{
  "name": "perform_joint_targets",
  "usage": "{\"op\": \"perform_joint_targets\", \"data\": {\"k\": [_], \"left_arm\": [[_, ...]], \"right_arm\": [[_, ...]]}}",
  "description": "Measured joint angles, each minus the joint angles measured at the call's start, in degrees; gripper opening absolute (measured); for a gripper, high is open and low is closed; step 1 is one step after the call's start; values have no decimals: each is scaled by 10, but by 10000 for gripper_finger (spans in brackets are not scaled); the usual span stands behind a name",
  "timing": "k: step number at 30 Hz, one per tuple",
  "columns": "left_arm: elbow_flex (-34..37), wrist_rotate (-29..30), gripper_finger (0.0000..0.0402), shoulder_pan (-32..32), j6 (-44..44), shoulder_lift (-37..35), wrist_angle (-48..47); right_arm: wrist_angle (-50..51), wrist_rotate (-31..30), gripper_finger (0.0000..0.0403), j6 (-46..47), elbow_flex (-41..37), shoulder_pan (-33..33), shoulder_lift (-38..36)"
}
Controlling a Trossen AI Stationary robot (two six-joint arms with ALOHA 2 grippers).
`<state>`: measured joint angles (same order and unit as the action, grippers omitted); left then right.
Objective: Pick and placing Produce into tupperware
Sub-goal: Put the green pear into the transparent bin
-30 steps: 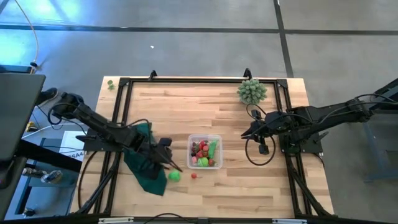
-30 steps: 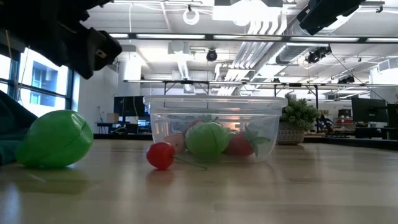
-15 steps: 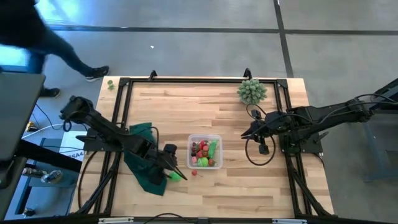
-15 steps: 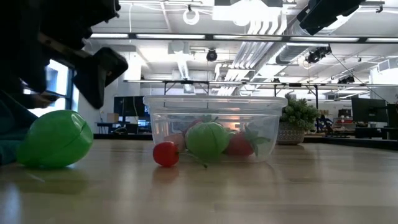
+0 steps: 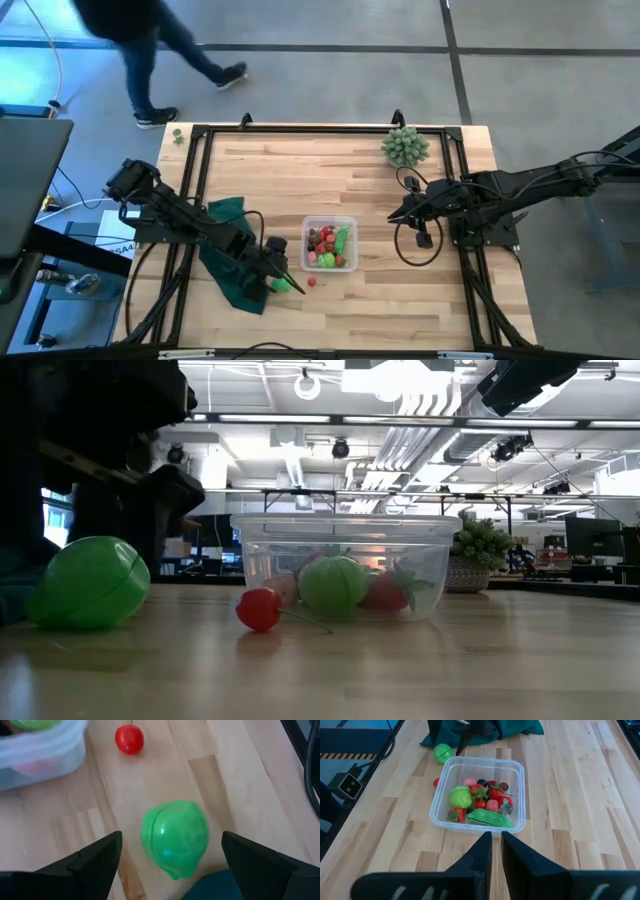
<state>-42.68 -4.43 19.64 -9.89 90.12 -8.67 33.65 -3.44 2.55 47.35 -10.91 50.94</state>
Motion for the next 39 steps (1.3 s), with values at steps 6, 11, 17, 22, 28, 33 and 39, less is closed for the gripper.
{"op": "perform_joint_targets", "data": {"k": [6, 11, 17, 22, 28, 33, 39], "left_arm": [[0, -7, 333, 0, -8, 23, 24], [0, -7, 333, 0, -5, 29, 34], [0, -5, 333, 0, -4, 32, 36], [0, -14, 333, 0, -5, 59, 64], [0, -13, 333, 0, 2, 63, 72], [0, -11, 333, 0, 5, 63, 72], [0, -9, 317, 0, 6, 63, 74]], "right_arm": [[0, 0, 30, 0, 0, 0, 0], [0, 0, 30, 0, 0, 0, 0], [0, 0, 30, 0, 0, 0, 0], [1, 0, 30, 0, 0, 0, 0], [0, 0, 30, 0, 0, 0, 0], [0, 0, 30, 0, 0, 0, 0], [0, 0, 30, 0, 0, 0, 0]]}}
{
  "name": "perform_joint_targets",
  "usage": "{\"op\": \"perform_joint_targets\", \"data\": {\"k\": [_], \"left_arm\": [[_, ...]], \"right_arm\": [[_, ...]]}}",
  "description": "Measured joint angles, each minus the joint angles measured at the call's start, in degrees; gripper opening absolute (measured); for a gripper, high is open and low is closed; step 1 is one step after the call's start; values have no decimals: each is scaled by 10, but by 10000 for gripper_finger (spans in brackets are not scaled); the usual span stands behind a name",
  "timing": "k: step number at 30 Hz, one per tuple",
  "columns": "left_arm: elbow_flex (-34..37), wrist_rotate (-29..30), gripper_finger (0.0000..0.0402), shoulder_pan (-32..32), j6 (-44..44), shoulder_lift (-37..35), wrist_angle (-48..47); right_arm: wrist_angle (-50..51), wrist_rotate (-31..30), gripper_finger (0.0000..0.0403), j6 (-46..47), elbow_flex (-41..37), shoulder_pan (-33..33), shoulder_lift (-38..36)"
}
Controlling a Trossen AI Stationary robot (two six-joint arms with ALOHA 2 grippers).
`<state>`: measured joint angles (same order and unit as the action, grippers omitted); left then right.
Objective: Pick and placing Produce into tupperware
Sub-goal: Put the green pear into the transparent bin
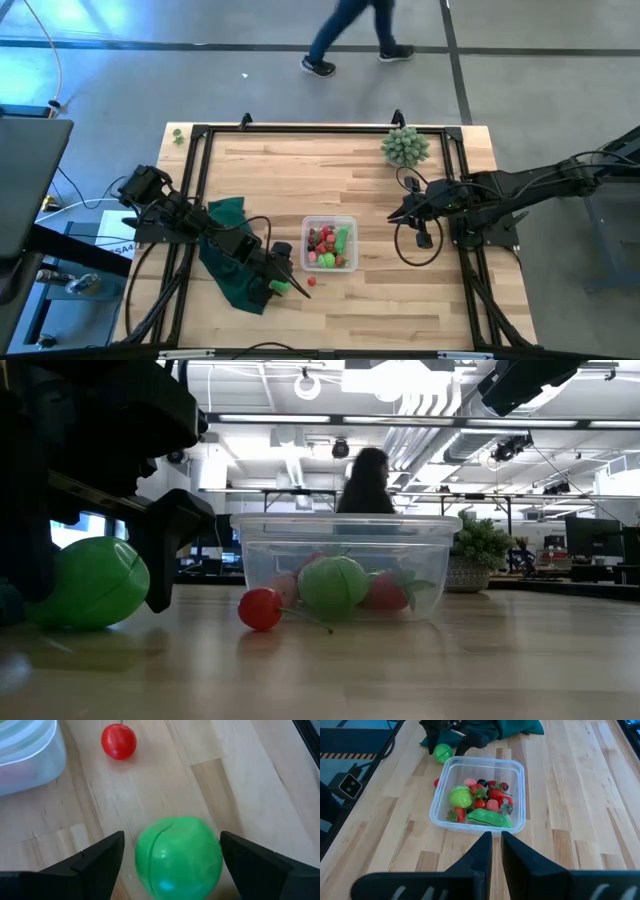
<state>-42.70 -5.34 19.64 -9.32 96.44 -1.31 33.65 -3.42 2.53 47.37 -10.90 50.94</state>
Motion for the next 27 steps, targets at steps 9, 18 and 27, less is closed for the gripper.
{"op": "perform_joint_targets", "data": {"k": [9, 18, 27], "left_arm": [[0, -1, 272, 0, -1, 0, 4], [0, -2, 246, 0, -1, 0, 4], [0, -2, 221, 0, -6, -1, 5]], "right_arm": [[0, 0, 30, 0, 0, 0, 0], [0, 0, 30, 0, 0, 0, 0], [0, 0, 30, 0, 0, 0, 0]]}}
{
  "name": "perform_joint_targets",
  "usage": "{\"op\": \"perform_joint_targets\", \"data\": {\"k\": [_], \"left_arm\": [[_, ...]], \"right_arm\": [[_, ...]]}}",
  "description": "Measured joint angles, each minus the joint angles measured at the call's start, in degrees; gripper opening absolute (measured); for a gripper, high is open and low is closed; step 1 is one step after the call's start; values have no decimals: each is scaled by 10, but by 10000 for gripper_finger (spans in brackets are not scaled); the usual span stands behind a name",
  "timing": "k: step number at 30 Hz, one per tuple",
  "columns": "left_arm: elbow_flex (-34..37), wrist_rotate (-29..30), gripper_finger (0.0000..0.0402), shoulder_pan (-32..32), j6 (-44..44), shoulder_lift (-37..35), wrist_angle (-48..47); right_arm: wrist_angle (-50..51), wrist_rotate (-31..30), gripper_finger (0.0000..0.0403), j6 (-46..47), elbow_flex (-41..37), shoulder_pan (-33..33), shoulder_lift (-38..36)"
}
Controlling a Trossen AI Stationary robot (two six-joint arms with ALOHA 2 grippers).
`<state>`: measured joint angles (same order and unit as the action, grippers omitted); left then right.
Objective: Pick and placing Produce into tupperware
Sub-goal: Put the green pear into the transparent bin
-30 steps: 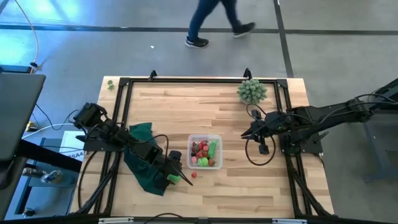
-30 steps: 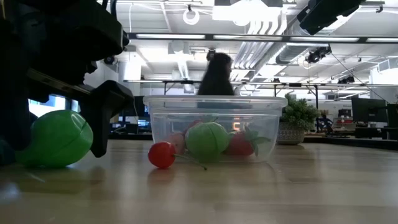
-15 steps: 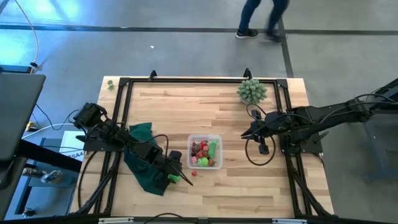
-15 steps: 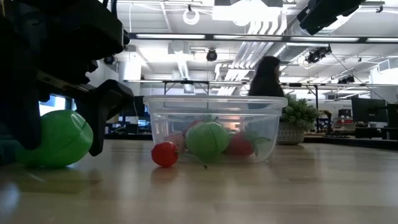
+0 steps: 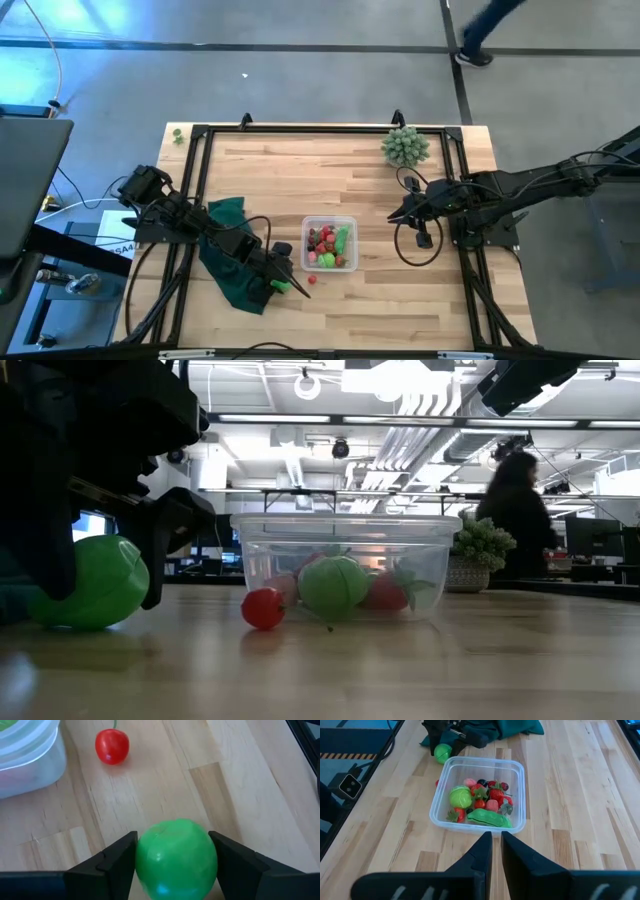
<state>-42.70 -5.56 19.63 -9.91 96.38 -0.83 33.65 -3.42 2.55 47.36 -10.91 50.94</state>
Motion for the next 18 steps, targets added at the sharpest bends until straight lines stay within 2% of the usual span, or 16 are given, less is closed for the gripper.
{"op": "perform_joint_targets", "data": {"k": [8, 18], "left_arm": [[0, 0, 232, 0, 0, 0, -1], [0, 14, 223, 0, 0, 0, 0]], "right_arm": [[0, 0, 30, 0, 0, 0, 0], [0, 0, 30, 0, 0, 0, 0]]}}
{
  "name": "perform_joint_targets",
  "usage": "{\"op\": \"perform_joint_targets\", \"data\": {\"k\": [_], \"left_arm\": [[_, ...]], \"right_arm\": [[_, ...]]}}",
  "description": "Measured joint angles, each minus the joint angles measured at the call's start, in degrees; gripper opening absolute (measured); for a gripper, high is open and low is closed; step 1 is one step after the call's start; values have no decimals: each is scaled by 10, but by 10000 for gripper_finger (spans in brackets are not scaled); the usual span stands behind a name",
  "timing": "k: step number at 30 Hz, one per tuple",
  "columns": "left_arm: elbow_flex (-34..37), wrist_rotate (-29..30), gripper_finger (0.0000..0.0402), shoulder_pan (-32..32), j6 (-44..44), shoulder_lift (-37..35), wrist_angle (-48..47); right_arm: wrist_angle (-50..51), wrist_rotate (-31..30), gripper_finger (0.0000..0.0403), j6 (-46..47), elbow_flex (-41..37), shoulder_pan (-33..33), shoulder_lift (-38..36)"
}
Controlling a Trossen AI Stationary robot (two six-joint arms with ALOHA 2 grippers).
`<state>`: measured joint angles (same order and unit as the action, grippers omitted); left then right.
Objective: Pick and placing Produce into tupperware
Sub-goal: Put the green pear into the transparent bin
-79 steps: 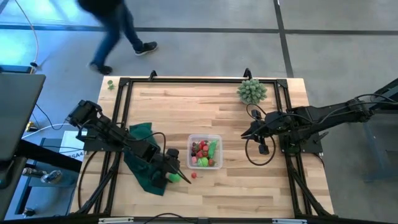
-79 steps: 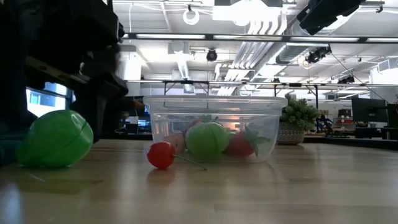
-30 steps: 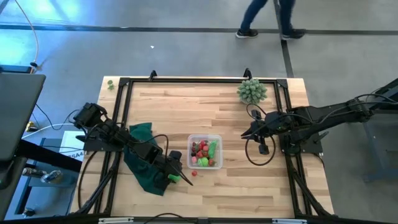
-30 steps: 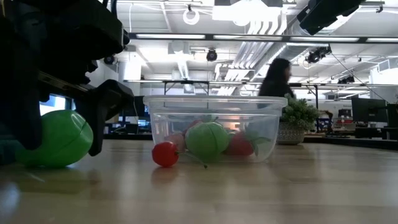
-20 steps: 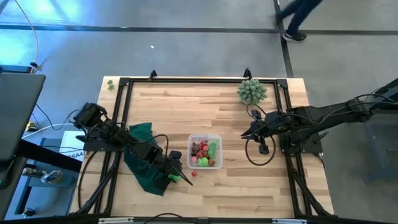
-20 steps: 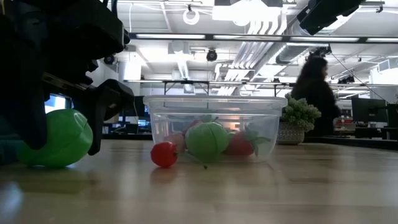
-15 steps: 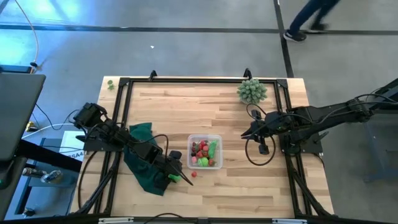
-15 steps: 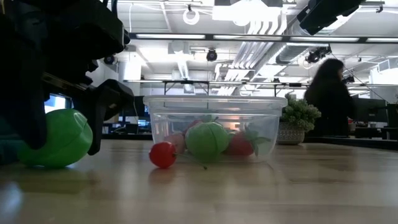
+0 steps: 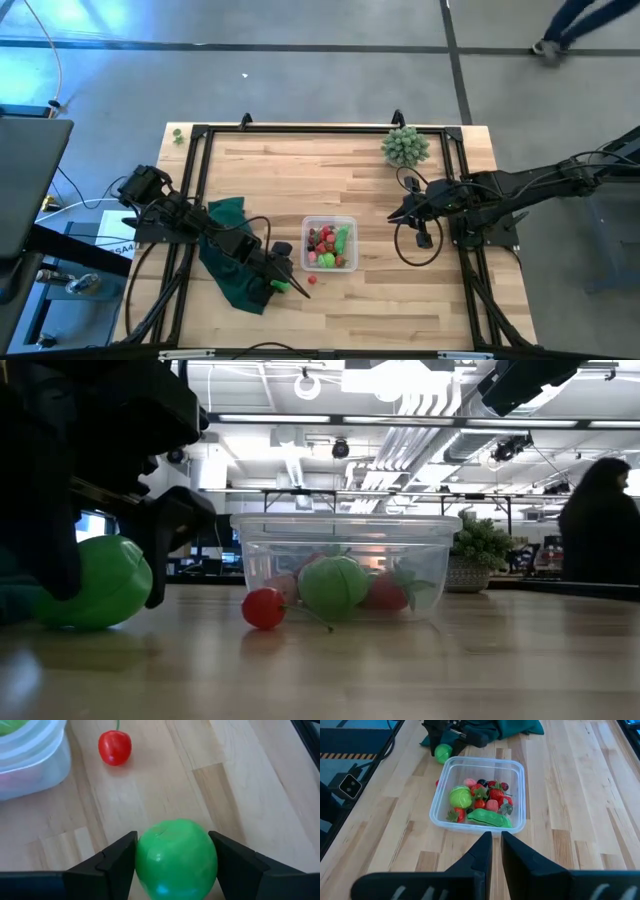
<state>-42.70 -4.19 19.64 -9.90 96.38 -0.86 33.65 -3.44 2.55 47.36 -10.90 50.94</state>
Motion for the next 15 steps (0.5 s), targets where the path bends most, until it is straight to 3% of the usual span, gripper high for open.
{"op": "perform_joint_targets", "data": {"k": [15], "left_arm": [[0, 77, 226, 0, 9, 0, 5]], "right_arm": [[0, 0, 30, 0, 0, 0, 0]]}}
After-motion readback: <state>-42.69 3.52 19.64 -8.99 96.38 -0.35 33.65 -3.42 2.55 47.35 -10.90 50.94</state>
